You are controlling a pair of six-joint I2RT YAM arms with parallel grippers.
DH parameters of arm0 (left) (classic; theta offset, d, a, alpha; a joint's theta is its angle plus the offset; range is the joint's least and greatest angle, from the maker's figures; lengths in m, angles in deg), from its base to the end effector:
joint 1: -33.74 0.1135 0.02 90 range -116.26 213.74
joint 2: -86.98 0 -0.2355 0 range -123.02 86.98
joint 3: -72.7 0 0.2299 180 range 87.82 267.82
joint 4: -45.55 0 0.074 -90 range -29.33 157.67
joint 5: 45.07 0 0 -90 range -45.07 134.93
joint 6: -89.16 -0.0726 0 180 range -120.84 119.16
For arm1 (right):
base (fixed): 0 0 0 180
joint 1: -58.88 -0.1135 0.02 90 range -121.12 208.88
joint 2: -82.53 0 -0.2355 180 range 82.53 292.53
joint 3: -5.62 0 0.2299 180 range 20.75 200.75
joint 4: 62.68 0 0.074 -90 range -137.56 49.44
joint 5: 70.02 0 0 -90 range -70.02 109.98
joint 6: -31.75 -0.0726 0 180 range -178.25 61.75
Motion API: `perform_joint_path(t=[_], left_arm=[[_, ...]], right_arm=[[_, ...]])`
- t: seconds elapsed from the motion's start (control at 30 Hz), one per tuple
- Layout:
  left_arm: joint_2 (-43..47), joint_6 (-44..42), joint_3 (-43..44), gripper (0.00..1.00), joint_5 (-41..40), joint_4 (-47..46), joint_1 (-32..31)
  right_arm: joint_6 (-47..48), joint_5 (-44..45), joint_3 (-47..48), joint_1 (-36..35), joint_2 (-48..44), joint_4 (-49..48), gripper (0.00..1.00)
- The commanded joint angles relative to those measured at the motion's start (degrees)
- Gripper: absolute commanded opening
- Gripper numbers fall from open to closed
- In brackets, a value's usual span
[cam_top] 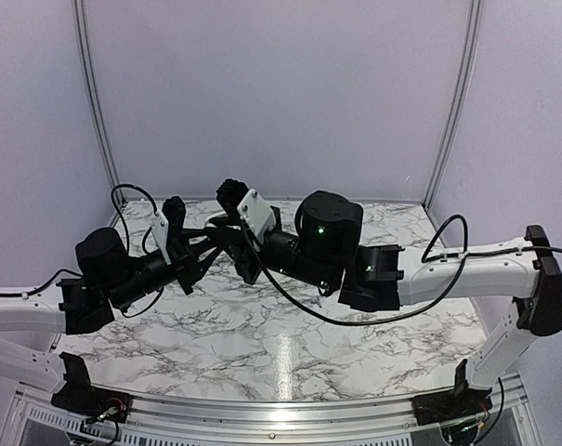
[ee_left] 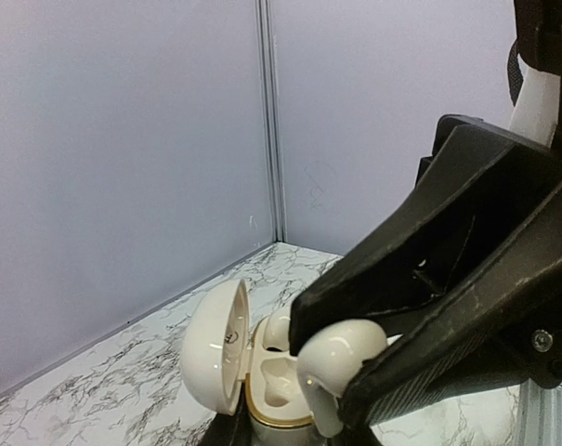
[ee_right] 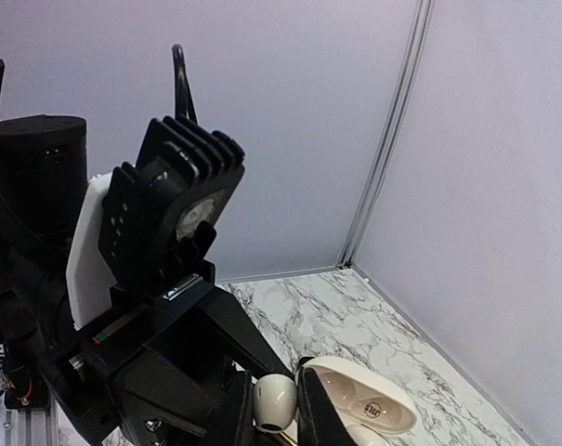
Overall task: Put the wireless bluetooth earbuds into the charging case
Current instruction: Insert the left earbud into the left side groove of the charging case.
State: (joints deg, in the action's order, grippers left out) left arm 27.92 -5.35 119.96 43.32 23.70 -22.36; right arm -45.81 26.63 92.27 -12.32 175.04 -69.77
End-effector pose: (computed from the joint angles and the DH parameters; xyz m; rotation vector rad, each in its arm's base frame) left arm 0.1513 -0.2215 0.2941 0.7030 1.2505 -0.7264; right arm 0.1385 0.3808 0.3284 -0.9909 1.2492 0.7173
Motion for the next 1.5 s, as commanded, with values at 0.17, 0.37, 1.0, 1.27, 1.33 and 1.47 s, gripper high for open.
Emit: perform_joint_path(t=[0.17, 0.37, 1.0, 1.27, 1.33, 1.47], left_arm=[[-0.01, 0.03, 1.94, 0.00, -0.01, -2.78, -0.15], [-0.13, 0.10, 2.05, 0.00, 0.20, -2.76, -0.19], [0.59, 0.85, 2.21, 0.00, -0.86, -2.85, -0.24], [0.77, 1.17, 2.07, 0.00, -1.37, -2.98, -0.24], [0.84, 1.10, 2.08, 0.00, -1.54, -2.93, -0.24], [0.64, 1.00, 2.26, 0.00, -1.58, -2.95, -0.23]], right_arm=[[1.13, 4.59, 0.67, -0.53, -0.37, -2.15, 0.06], [1.55, 6.15, 1.56, -0.46, 0.79, -2.76, 0.06], [1.70, 6.25, 2.08, -0.46, 3.25, -1.20, 0.09], [1.53, 6.17, 1.48, -0.44, 2.81, -0.81, 0.18], [1.59, 6.02, 1.33, -0.52, 2.57, -0.81, 0.20], [1.80, 5.81, 0.68, -0.44, 1.86, -1.23, 0.28]])
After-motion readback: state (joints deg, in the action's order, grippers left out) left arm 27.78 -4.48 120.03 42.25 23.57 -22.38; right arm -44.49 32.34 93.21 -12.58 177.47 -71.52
